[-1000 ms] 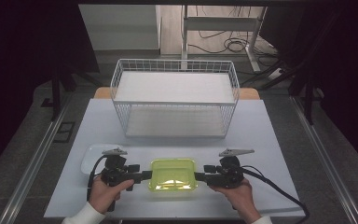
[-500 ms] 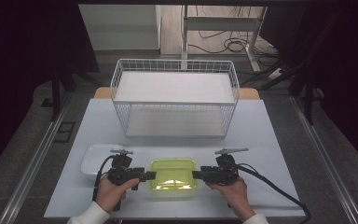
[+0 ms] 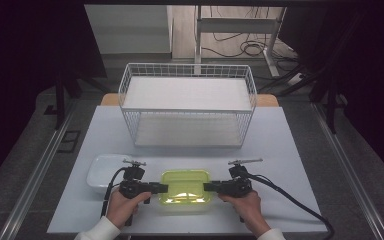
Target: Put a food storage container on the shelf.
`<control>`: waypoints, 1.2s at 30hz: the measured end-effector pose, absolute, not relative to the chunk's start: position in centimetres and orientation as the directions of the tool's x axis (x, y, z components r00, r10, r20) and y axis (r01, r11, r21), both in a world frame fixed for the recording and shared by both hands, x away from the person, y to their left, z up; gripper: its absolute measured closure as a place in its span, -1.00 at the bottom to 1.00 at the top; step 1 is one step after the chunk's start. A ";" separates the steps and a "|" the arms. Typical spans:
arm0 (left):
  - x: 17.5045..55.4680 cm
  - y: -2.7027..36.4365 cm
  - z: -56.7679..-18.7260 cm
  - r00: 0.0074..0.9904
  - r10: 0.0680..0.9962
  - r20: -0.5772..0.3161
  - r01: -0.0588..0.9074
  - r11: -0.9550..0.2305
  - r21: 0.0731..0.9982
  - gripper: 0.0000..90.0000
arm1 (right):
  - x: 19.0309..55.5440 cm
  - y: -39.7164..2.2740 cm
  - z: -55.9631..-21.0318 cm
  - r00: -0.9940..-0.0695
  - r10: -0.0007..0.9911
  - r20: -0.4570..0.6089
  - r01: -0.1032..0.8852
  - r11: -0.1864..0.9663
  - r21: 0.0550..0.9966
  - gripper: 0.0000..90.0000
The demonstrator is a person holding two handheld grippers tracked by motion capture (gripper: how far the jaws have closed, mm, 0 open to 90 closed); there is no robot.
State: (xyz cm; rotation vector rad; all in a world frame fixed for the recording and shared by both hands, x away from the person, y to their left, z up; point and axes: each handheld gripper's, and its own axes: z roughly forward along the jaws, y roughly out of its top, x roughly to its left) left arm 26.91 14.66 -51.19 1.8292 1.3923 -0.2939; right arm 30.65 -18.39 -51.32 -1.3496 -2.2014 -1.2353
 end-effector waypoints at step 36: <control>24.6 15.5 -46.6 0.545 0.622 -0.562 0.736 -0.032 0.677 0.72 | 28.3 -20.6 -46.2 -0.681 0.470 0.562 0.684 0.132 0.718 0.76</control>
